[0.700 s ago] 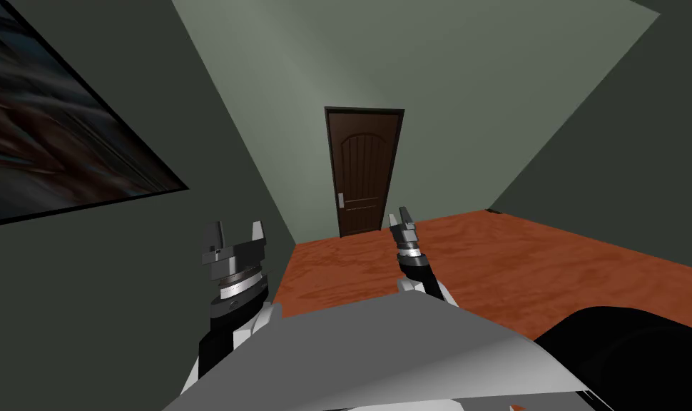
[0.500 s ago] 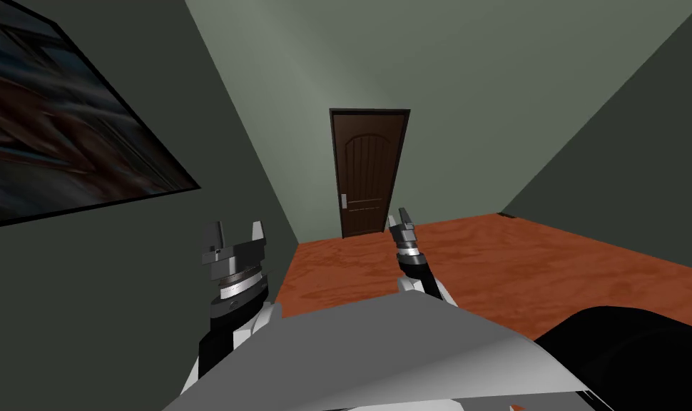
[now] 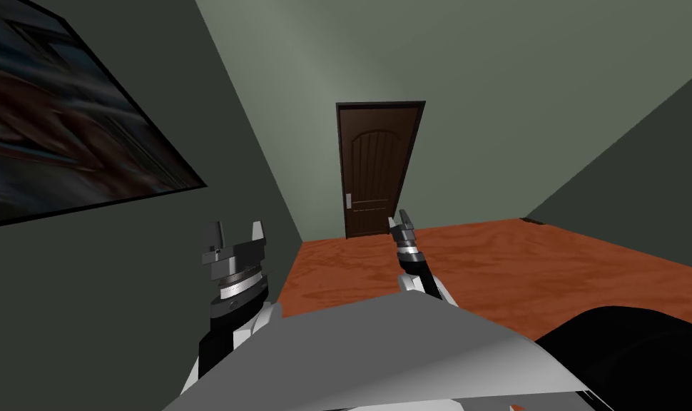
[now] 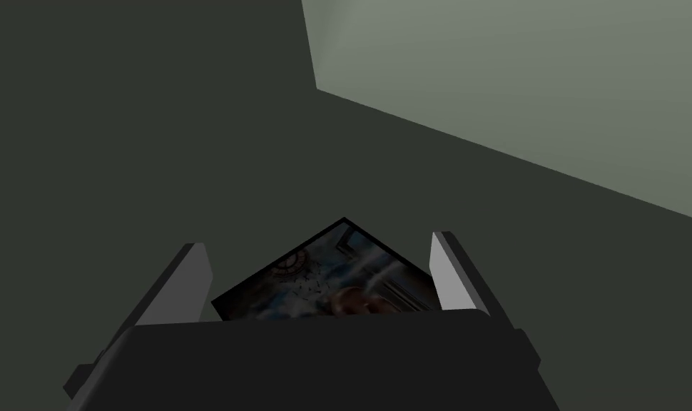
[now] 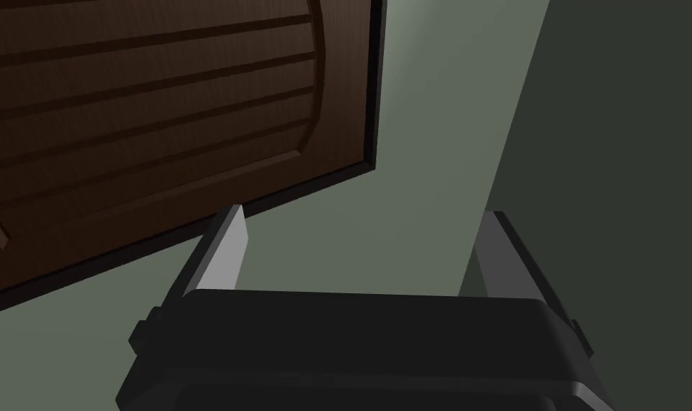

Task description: Pull the door open

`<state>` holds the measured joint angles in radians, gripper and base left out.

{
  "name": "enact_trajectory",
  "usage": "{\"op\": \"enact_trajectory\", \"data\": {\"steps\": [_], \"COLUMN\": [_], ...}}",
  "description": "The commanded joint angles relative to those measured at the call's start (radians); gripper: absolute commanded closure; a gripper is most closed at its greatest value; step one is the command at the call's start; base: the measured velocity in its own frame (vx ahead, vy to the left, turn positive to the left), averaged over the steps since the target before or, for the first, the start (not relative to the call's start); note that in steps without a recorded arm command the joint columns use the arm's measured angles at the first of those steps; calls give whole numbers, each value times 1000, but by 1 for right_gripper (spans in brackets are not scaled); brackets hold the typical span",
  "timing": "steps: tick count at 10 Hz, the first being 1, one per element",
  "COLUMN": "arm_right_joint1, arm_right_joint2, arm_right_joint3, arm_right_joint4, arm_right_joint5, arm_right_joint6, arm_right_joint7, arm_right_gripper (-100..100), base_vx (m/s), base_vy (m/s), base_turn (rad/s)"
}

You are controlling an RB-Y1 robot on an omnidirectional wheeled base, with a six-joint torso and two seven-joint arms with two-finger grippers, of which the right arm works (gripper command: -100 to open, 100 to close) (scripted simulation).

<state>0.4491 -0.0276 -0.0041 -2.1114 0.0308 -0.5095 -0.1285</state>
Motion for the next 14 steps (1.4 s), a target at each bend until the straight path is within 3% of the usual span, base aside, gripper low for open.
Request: {"op": "enact_trajectory", "data": {"steps": [1,7,13,14], "arm_right_joint1": [-22,-115,-226,-226], "arm_right_joint2": [-7,-38,-68,-68], "arm_right_joint3": [-20,-106,-208,-208], "arm_right_joint4": [39,202,388,396], "arm_right_joint5": [-15,-82,-162,-162], "arm_right_joint6": [3,14,26,26], "arm_right_joint7": [-32,-162,-318,-318], "arm_right_gripper": [-100,-100,-100,-100], "base_vx": [79,92,88,68], "base_vy": [-6,-19,-28,-44], "base_turn": [150,159,200,51]}}
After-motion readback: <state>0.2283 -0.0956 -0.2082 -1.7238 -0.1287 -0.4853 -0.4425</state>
